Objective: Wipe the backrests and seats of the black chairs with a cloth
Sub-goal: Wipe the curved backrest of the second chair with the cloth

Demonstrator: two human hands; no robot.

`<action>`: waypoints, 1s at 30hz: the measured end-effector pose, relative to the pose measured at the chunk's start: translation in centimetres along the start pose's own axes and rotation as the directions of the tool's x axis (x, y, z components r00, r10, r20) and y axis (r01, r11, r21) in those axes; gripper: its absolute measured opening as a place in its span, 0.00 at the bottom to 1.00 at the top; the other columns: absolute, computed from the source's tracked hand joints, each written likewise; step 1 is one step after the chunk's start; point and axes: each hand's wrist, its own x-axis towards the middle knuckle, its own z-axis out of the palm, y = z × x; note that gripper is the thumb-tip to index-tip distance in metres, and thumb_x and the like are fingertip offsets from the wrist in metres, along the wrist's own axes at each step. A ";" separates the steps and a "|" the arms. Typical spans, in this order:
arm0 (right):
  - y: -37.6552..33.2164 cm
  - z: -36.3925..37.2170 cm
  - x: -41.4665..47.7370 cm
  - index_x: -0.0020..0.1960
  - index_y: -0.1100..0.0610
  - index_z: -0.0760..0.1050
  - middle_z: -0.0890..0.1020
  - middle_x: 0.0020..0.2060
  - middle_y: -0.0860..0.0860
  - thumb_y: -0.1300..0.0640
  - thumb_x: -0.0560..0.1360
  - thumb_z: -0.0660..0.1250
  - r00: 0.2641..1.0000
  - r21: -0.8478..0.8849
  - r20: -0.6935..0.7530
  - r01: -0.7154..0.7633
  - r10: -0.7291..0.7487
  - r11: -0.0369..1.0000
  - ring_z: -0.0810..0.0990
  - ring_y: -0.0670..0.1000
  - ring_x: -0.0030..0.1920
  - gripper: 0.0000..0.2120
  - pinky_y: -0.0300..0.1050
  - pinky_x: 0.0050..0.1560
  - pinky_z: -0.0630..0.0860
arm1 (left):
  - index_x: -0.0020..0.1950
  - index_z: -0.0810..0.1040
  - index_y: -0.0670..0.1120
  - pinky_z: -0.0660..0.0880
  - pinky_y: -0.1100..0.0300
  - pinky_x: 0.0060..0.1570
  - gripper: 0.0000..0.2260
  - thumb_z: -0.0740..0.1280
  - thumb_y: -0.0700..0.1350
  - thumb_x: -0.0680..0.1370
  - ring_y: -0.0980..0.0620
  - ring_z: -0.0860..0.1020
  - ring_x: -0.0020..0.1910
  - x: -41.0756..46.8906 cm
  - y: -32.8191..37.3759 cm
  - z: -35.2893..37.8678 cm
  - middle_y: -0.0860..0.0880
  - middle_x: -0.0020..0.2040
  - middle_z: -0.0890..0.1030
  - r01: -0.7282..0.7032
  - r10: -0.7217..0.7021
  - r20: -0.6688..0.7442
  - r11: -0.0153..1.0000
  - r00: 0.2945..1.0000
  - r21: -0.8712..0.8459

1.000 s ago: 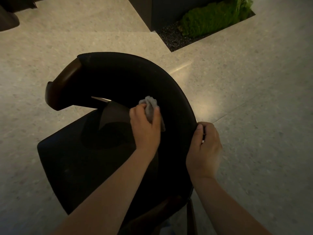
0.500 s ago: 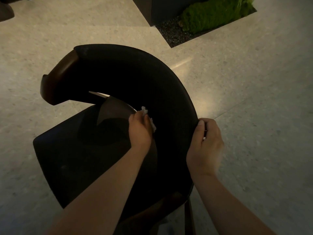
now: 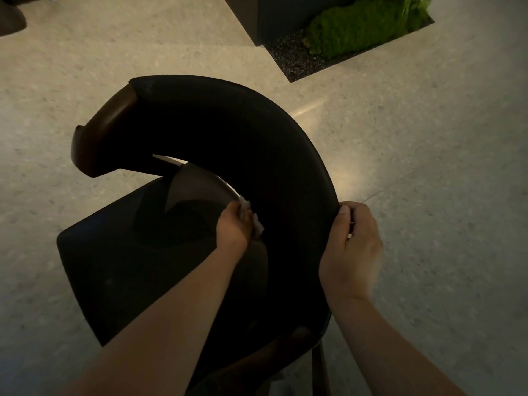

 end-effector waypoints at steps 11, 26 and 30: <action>-0.3 -0.2 0.0 0.50 0.54 0.75 0.76 0.40 0.47 0.49 0.80 0.51 1.000 -0.026 0.009 -0.008 0.009 1.000 0.74 0.44 0.38 0.16 0.38 0.35 0.67 | 0.60 0.74 0.49 0.72 0.76 0.42 0.08 0.64 0.46 0.81 0.65 0.77 0.48 -1.5 2.4 -5.2 0.52 0.55 0.76 -0.188 0.193 0.023 0.974 0.981 -0.124; -5.7 2.6 7.9 0.52 0.56 0.74 0.79 0.44 0.51 0.47 0.83 0.50 0.948 -0.240 0.308 0.161 -0.082 0.957 0.75 0.51 0.40 0.18 0.44 0.40 0.66 | 0.60 0.71 0.50 0.71 0.77 0.45 0.11 0.66 0.49 0.80 0.66 0.76 0.49 -2.5 10.4 -8.9 0.51 0.56 0.73 -0.369 0.324 -0.245 0.915 0.914 -0.163; -5.2 2.8 8.0 0.52 0.56 0.74 0.77 0.40 0.49 0.47 0.83 0.50 0.950 -0.248 0.302 0.152 -0.073 0.957 0.73 0.49 0.37 0.18 0.43 0.38 0.64 | 0.54 0.72 0.50 0.70 0.76 0.45 0.08 0.68 0.50 0.79 0.65 0.75 0.47 -2.2 11.4 -8.0 0.51 0.52 0.75 -0.364 0.292 -0.338 0.915 0.895 -0.172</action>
